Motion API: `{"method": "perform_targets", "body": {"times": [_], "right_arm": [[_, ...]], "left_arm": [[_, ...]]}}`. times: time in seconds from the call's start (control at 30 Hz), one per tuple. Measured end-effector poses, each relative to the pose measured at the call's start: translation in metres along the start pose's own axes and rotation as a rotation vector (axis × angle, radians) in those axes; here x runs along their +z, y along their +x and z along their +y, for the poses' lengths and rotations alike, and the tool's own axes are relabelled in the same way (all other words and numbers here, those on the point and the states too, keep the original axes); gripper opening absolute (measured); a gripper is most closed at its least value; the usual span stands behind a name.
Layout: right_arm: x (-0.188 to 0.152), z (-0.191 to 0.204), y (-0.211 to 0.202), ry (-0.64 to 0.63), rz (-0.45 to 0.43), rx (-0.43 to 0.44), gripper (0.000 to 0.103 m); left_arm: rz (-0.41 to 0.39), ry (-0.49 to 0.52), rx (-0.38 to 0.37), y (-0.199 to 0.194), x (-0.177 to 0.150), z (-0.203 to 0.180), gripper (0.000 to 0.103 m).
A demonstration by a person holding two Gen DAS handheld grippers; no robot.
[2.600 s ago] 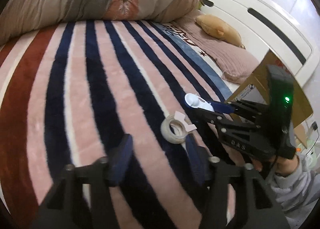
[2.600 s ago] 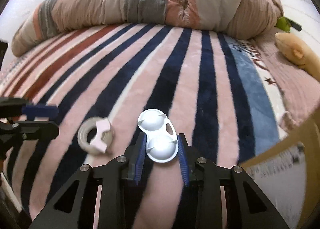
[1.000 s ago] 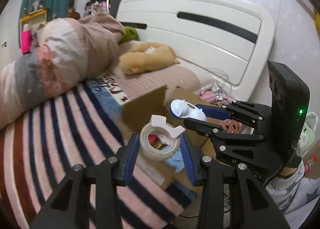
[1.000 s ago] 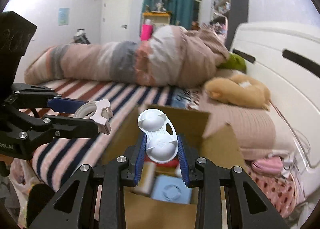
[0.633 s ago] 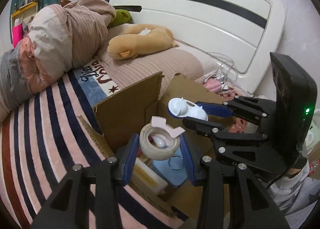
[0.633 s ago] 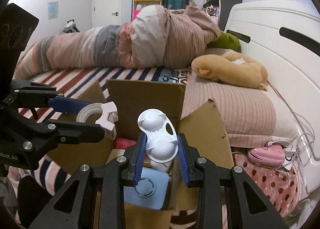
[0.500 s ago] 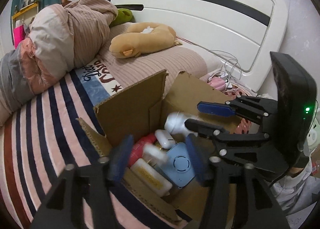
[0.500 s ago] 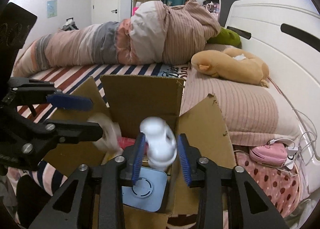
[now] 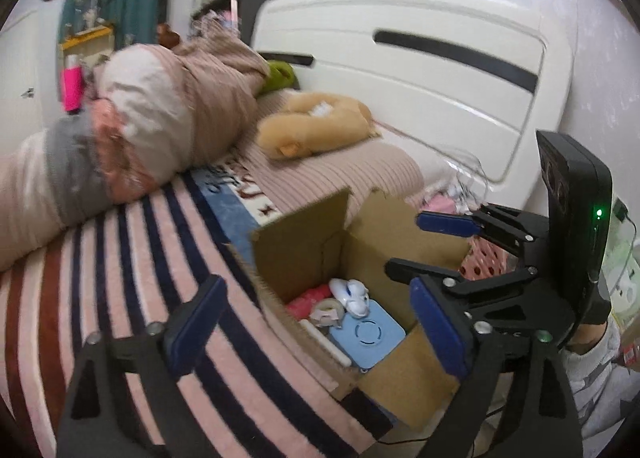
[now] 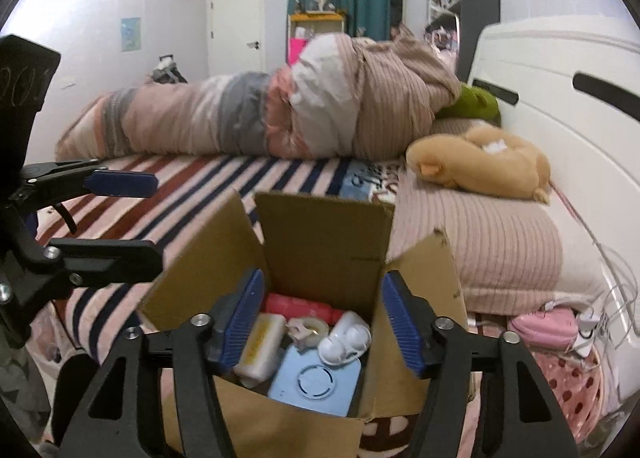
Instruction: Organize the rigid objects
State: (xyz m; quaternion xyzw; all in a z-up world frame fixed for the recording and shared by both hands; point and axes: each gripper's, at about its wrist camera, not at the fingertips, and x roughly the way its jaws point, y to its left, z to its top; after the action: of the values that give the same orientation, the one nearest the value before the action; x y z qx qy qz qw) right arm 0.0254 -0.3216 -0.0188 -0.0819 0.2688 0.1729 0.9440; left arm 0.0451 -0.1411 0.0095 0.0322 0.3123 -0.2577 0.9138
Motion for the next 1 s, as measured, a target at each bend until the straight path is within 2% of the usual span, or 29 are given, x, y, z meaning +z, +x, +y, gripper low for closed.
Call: {"method": "perform_targets", "body": {"times": [0.07, 0.13, 0.23, 0.37, 0.5, 0.73, 1.0], "right_arm": [[0.004, 0.004, -0.008, -0.007, -0.027, 0.022, 0.073], [0.008, 0.009, -0.016, -0.024, -0.066, 0.048, 0.088], [0.012, 0.018, -0.027, -0.057, -0.131, 0.082, 0.102], [0.013, 0.027, -0.039, -0.088, -0.221, 0.177, 0.103], [0.013, 0.035, -0.04, -0.093, -0.245, 0.231, 0.103], [0.012, 0.04, -0.038, -0.083, -0.26, 0.254, 0.103], [0.013, 0.039, -0.039, -0.077, -0.267, 0.262, 0.103]], "left_arm": [[-0.044, -0.019, 0.041, -0.018, -0.002, 0.003, 0.102], [-0.081, -0.048, 0.09, -0.035, -0.006, 0.008, 0.102], [-0.122, -0.114, 0.179, -0.057, -0.015, 0.02, 0.102], [-0.174, -0.184, 0.304, -0.077, -0.029, 0.036, 0.102], [-0.185, -0.241, 0.379, -0.088, -0.044, 0.054, 0.102], [-0.184, -0.272, 0.43, -0.095, -0.055, 0.068, 0.102], [-0.188, -0.27, 0.431, -0.098, -0.055, 0.069, 0.102]]}}
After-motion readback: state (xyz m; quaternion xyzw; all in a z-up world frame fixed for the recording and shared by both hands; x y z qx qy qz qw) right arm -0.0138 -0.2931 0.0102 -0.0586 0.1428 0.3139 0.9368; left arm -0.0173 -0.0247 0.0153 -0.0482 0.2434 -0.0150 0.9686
